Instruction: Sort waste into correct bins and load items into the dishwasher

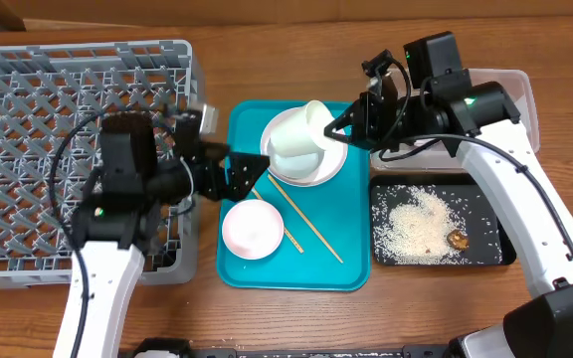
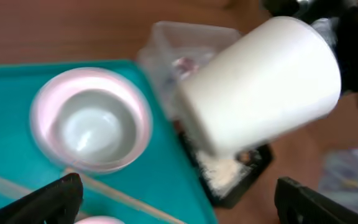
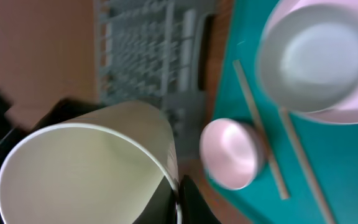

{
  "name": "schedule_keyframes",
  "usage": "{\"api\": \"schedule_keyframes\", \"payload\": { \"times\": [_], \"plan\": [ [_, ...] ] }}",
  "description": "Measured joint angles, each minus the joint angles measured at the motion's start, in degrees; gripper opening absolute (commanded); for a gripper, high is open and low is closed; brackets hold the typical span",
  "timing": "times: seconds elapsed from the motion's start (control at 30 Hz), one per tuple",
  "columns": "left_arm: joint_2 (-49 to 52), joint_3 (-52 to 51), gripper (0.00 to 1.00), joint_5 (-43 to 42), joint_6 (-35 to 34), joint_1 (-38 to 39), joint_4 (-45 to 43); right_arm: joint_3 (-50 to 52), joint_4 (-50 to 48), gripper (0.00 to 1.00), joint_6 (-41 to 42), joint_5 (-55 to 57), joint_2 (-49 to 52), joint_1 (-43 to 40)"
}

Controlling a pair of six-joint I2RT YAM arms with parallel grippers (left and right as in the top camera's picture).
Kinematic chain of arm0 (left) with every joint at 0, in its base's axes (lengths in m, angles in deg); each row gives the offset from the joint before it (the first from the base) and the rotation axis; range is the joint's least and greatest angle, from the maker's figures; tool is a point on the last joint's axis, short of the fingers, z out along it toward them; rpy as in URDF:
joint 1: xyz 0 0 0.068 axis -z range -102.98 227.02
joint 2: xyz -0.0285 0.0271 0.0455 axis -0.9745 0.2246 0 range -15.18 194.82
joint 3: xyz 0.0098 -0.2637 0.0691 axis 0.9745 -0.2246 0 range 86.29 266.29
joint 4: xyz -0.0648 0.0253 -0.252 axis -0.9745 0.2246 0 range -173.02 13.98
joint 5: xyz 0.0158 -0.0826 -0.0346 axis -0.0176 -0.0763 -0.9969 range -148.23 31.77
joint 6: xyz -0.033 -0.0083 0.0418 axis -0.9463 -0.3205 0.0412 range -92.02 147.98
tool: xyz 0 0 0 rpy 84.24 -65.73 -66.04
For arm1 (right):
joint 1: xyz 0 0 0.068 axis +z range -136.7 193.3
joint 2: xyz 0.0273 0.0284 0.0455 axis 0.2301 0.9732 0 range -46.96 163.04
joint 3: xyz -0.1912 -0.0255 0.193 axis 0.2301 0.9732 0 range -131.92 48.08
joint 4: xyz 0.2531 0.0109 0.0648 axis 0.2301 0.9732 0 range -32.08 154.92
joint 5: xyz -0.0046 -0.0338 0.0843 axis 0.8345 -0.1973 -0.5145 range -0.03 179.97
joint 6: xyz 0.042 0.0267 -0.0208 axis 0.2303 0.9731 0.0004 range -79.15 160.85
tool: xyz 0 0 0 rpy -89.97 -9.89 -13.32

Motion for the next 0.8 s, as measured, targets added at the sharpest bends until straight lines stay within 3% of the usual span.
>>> {"api": "schedule_keyframes", "payload": {
  "times": [0.23,0.5,0.67,0.8],
  "plan": [
    [6.21,0.09,1.0,-21.92,0.15,0.44,-16.5,0.0,-2.16,0.04,-0.92,-15.56,0.0,-0.09],
    [7.06,0.13,0.99,-30.1,-1.97,4.83,-28.0,0.0,-2.16,0.04,-1.11,-21.53,0.0,-0.02],
    [7.08,0.11,0.88,-31.3,-3.08,5.51,-29.86,0.0,-1.95,0.04,-1.2,-22.38,0.0,0.02],
    [7.1,0.13,0.68,-31.26,-3.26,5.51,-29.94,0.0,-1.75,0.04,-1.33,-23.28,0.0,0.04]
  ]
}}
